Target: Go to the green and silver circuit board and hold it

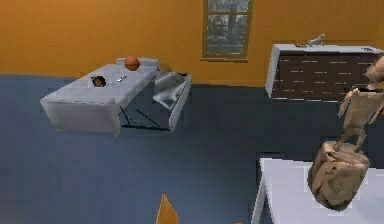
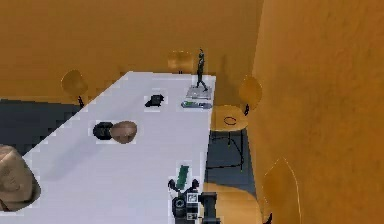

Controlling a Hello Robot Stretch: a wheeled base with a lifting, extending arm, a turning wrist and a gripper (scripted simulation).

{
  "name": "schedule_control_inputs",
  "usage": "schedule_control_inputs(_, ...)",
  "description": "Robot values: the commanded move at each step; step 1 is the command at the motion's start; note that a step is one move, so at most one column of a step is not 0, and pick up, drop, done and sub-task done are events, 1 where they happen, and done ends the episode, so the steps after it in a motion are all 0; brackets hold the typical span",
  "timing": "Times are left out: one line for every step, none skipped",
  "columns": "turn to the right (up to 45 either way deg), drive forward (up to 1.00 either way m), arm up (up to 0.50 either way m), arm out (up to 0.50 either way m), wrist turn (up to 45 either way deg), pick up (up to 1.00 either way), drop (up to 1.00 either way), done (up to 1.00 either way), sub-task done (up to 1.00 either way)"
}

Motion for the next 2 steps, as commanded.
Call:
schedule_control_inputs(0.0, 0.00, 0.10, 0.00, 0.0, 0.00, 0.00, 0.00, 0.00)
schedule_control_inputs(0.0, 0.00, 0.00, 0.00, 0.0, 0.00, 0.00, 1.00, 0.00)
